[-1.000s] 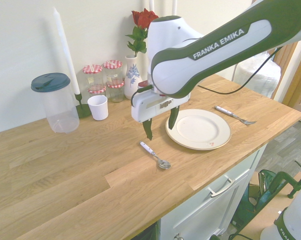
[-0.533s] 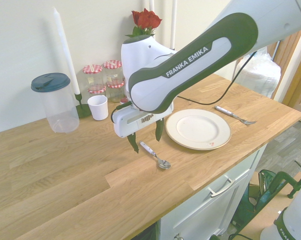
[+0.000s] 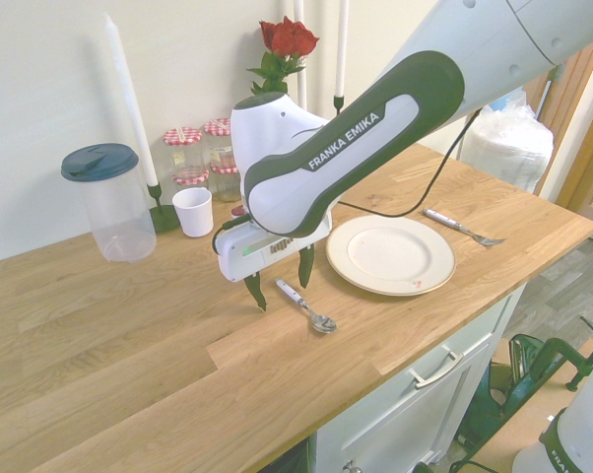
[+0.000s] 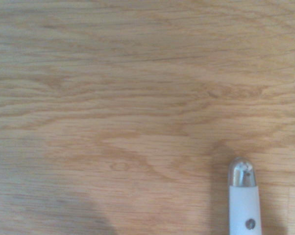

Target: Put the spoon into the plate

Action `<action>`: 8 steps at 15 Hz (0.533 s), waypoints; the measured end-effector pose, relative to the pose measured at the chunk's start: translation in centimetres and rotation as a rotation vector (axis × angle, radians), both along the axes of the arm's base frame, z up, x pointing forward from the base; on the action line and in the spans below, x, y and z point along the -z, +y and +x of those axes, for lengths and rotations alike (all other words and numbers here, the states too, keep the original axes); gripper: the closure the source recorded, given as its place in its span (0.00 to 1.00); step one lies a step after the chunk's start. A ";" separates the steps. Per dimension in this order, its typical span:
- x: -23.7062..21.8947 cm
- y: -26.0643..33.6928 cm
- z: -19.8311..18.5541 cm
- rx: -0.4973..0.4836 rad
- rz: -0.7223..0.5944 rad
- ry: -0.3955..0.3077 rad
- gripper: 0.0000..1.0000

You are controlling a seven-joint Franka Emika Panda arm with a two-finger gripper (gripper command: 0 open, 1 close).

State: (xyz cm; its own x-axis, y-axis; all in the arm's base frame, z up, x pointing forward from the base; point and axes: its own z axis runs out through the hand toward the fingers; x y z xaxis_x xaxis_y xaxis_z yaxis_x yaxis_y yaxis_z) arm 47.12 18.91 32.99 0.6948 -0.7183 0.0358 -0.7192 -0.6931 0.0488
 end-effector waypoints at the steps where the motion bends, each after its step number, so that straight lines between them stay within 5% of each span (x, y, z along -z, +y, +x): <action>1: 0.0 0.1 0.0 -0.001 0.001 -0.001 1.00; 8: 0.1 0.4 -0.1 -0.008 0.004 -0.006 1.00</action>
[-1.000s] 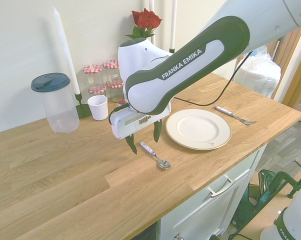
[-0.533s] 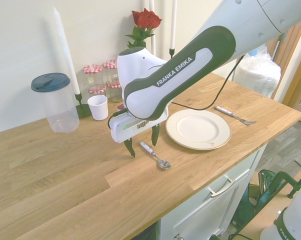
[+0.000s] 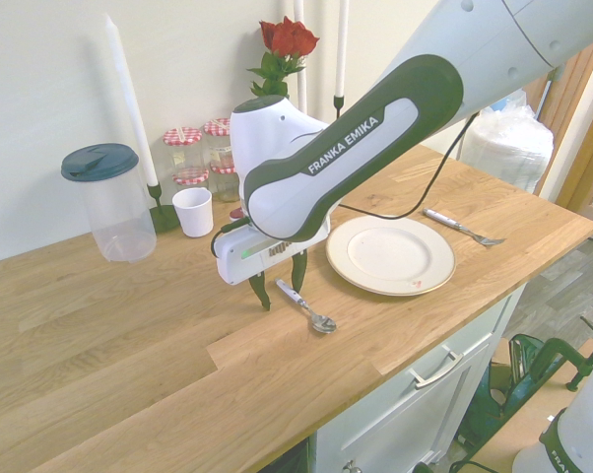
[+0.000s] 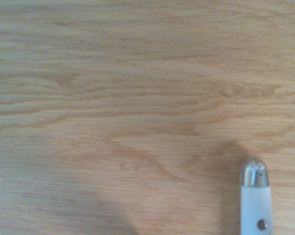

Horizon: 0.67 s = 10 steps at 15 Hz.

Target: Put the spoon into the plate

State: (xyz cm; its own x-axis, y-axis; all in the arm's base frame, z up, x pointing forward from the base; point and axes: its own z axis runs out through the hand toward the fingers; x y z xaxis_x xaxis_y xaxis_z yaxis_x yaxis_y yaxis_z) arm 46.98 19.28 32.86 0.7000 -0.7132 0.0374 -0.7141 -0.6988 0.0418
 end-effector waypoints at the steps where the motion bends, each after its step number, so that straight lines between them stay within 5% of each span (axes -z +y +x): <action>1: 0.0 0.0 0.0 -0.001 0.001 -0.002 1.00; 10: 0.1 0.4 -0.6 0.000 0.015 -0.023 1.00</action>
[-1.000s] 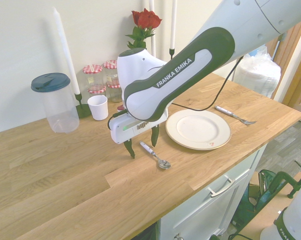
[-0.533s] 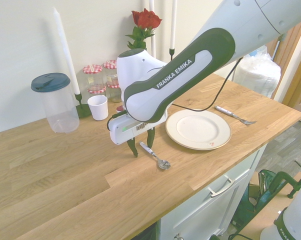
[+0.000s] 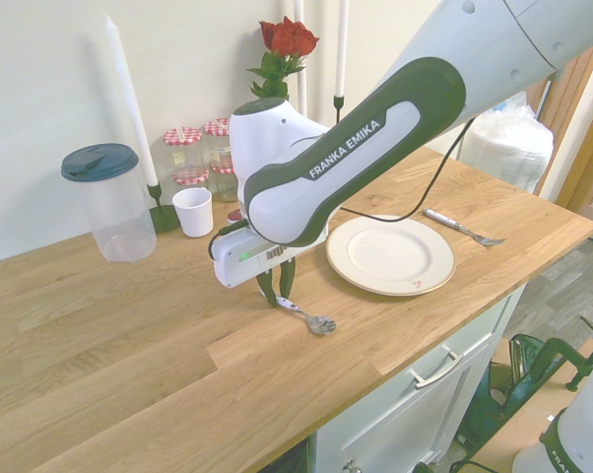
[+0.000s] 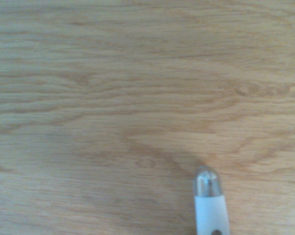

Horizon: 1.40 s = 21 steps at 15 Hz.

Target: Put the spoon into the plate

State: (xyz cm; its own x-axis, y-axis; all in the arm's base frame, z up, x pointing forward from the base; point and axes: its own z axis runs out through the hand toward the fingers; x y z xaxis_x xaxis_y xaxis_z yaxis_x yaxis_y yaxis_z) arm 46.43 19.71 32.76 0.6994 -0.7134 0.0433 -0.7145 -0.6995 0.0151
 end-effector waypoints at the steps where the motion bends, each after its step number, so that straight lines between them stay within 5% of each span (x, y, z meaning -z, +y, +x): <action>1: 0.0 -0.1 -0.1 0.002 0.000 -0.003 1.00; 8: -0.6 -1.1 -1.1 0.025 0.010 -0.010 1.00; 12: -6.2 -2.7 -1.4 0.046 0.033 -0.069 1.00; 21: -9.4 -20.2 0.3 0.177 0.031 -0.064 1.00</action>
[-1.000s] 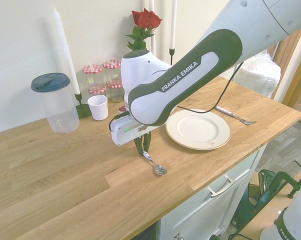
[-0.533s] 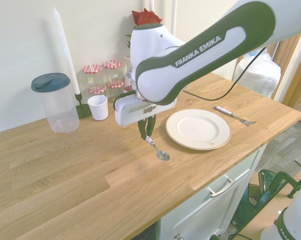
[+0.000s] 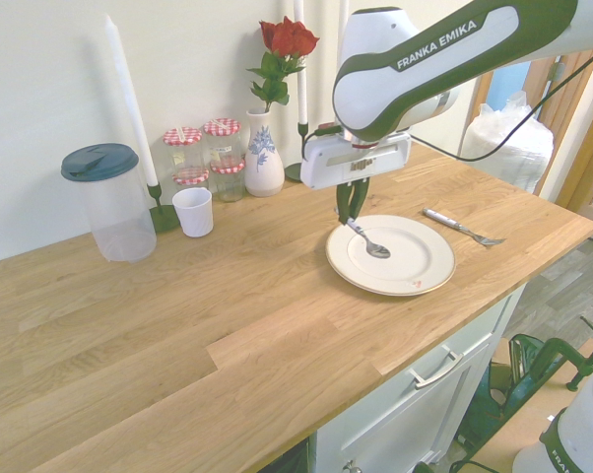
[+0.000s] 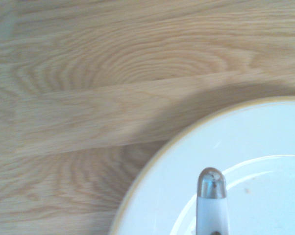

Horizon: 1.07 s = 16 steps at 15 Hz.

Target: Put the spoon into the plate

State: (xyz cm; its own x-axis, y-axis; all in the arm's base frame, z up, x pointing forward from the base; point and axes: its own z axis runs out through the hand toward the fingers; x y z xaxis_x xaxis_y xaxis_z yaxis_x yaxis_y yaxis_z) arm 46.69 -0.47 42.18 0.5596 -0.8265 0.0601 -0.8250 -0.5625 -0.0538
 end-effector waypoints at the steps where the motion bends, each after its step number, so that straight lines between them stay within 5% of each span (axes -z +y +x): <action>1: 0.1 -1.6 -0.1 0.008 -0.005 0.004 1.00; 16: 6.4 -8.8 0.9 0.043 -0.030 0.045 1.00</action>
State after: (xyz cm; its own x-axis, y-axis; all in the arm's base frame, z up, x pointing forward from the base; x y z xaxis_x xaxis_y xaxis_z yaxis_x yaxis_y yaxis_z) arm 47.54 -9.25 35.81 0.5266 -0.8480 0.0607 -0.8495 -0.5275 -0.0002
